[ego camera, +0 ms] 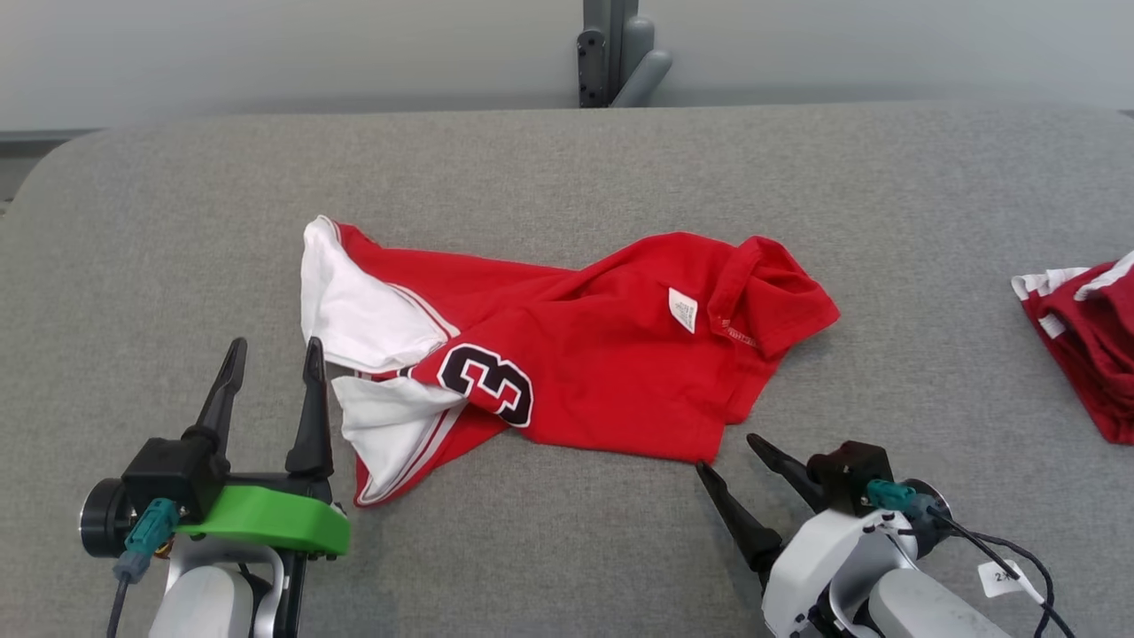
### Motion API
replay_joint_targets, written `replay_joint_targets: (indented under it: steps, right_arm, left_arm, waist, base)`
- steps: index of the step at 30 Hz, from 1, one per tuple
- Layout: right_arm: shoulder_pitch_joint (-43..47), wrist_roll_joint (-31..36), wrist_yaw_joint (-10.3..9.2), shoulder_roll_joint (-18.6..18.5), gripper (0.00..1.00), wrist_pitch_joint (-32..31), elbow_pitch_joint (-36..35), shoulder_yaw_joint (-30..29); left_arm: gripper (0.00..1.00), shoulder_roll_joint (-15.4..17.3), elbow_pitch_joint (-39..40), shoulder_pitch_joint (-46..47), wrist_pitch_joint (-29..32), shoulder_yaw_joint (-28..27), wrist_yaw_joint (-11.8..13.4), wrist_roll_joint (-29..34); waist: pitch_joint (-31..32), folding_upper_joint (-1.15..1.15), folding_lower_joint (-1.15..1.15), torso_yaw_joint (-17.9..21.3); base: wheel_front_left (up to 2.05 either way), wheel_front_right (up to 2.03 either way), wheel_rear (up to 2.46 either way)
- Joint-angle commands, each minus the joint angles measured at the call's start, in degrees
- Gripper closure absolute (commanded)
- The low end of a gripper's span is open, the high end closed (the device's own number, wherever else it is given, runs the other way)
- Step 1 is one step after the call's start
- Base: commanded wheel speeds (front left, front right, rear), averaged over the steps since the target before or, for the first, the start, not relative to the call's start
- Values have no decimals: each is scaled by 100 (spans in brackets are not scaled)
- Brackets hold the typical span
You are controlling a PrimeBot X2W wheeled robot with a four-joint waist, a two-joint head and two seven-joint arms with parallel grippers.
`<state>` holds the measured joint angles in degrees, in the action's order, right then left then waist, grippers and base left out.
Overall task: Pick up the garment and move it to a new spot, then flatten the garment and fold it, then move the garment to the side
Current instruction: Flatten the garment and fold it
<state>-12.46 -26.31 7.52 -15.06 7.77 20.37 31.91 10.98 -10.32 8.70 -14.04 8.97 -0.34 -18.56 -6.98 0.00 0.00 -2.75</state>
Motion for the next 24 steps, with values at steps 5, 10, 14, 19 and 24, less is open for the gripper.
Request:
replay_joint_targets:
  steps: [5,10,14,19,24]
  right_arm:
    - [-518,-325,-6,100,0,262,821,320]
    - [-756,-573,-6,180,81,402,1205,499]
    - [-924,-706,-6,117,100,600,1237,589]
    - [-1032,-569,-6,-130,100,718,680,444]
    - [-674,-241,-6,-472,100,717,-449,-53]
  left_arm:
    - [0,-54,-163,272,-74,-18,-55,41]
    - [0,-82,-228,326,-97,-47,-65,59]
    - [0,-101,-254,357,-108,-73,-64,81]
    - [0,-102,-265,385,-117,-110,-79,104]
    - [0,-141,-209,319,-107,-168,-81,148]
  waist:
    - [-441,0,0,-319]
    - [-486,0,0,-304]
    - [-493,0,0,-233]
    - [-484,0,0,-119]
    - [-445,0,0,2]
  base:
    - [0,0,0]
    - [0,0,0]
    - [0,0,0]
    - [0,0,0]
    - [0,0,0]
